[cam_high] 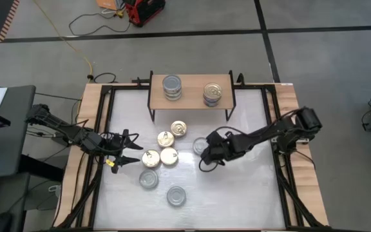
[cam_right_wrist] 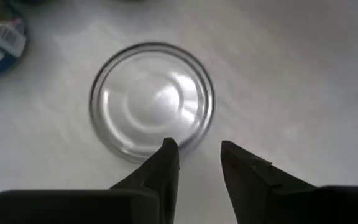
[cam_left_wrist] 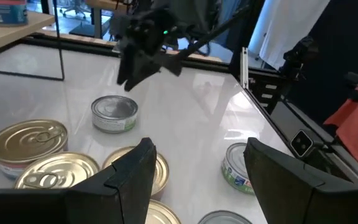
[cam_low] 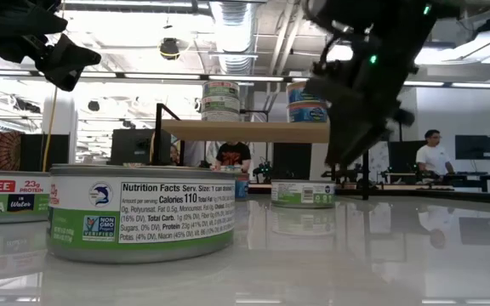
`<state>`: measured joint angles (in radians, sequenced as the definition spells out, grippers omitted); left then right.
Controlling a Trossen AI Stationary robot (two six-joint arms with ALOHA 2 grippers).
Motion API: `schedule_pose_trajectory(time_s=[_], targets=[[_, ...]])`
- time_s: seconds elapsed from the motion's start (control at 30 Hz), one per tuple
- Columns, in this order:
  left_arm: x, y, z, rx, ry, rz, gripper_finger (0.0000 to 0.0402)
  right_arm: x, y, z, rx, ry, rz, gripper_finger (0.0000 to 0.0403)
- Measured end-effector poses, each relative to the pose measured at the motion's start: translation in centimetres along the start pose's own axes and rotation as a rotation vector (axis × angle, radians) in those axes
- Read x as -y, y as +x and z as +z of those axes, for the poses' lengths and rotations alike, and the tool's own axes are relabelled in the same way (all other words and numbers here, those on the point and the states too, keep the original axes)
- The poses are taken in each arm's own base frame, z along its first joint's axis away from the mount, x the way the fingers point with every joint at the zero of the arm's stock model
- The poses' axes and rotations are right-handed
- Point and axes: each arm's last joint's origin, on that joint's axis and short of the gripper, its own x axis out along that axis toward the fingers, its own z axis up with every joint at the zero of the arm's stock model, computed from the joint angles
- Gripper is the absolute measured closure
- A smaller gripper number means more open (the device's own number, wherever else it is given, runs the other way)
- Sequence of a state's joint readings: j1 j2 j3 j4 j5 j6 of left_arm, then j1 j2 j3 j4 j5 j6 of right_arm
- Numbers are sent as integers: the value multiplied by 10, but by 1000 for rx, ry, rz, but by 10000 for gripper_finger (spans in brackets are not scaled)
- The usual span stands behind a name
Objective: Stack canned seafood by type on shelf
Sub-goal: Stack the green white tuna can on top of the other green white tuna cans on the shelf
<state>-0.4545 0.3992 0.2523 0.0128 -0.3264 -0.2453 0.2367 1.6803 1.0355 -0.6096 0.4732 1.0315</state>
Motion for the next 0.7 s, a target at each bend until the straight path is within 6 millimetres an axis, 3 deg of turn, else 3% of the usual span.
schedule_pose_trajectory(time_s=[0.23,0.7], targets=[[0,0,0,-3,-2,-8,168,14,21,-3,-27,86,99,275],[0,0,-1,-10,3,-5,168,26,28,-1,-111,94,48,306]])
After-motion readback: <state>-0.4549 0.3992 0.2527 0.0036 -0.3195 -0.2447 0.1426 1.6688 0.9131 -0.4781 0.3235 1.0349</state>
